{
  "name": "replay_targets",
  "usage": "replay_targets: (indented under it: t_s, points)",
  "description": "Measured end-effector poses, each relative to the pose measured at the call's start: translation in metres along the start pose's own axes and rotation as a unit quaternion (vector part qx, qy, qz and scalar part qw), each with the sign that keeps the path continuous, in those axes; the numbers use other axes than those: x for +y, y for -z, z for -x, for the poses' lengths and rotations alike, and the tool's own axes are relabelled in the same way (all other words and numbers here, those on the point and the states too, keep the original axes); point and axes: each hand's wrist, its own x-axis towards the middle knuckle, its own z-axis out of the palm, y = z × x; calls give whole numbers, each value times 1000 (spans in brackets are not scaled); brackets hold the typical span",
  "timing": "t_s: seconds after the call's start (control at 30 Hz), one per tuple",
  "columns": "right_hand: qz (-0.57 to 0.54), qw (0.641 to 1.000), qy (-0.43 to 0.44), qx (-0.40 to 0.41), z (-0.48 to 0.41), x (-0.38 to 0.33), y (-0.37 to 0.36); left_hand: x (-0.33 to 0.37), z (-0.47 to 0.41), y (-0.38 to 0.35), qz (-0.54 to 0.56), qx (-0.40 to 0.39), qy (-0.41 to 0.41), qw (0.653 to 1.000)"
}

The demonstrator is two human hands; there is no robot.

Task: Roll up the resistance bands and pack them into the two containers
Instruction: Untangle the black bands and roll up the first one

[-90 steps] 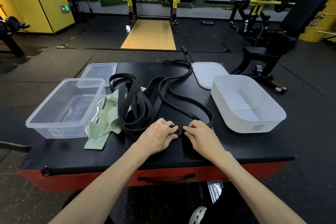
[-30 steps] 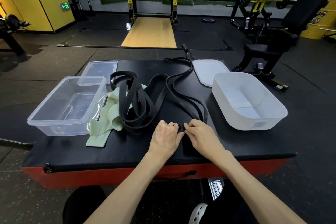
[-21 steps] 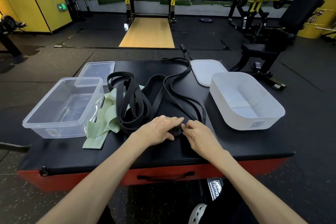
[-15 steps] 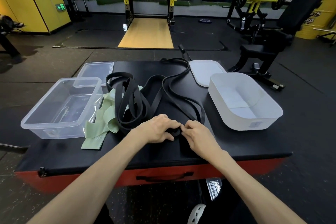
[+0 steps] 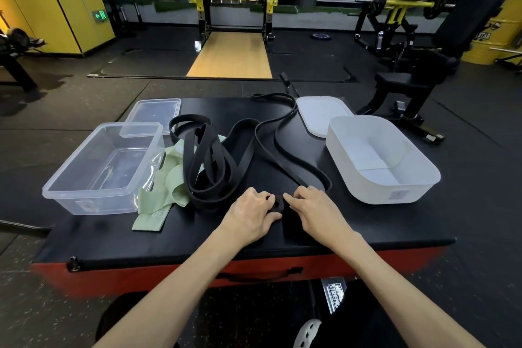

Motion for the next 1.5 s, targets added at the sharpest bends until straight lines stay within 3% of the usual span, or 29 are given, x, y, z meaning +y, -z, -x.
replay_targets:
  t_s: [0.23,0.37,0.5,0.63,0.73,0.83,1.13,1.5]
  points:
    - [-80,996,-36,7,2,-9,-6,17,8,-4,-11,52,64,997]
    - [-72,997,-23,18,4,-8,-8,14,7,-8,-24,85,41,995]
    - [-22,999,11,25,2,-6,-9,5,2,-1,37,33,19,999]
    - [-13,999,35,16,1,-4,-11,-12,-13,25,141,-91,-64,984]
    - [-18,999,32,9,1,-2,-12,-23,-28,35,116,-143,-120,976]
    - [-27,999,26,5,1,-3,-10,-26,-33,29,107,-156,-118,975]
    - [-61,997,-15,48,5,-9,-2,-16,-1,4,111,20,-88,990]
    - [-22,999,-19,30,9,-7,-3,11,9,-9,49,115,16,992]
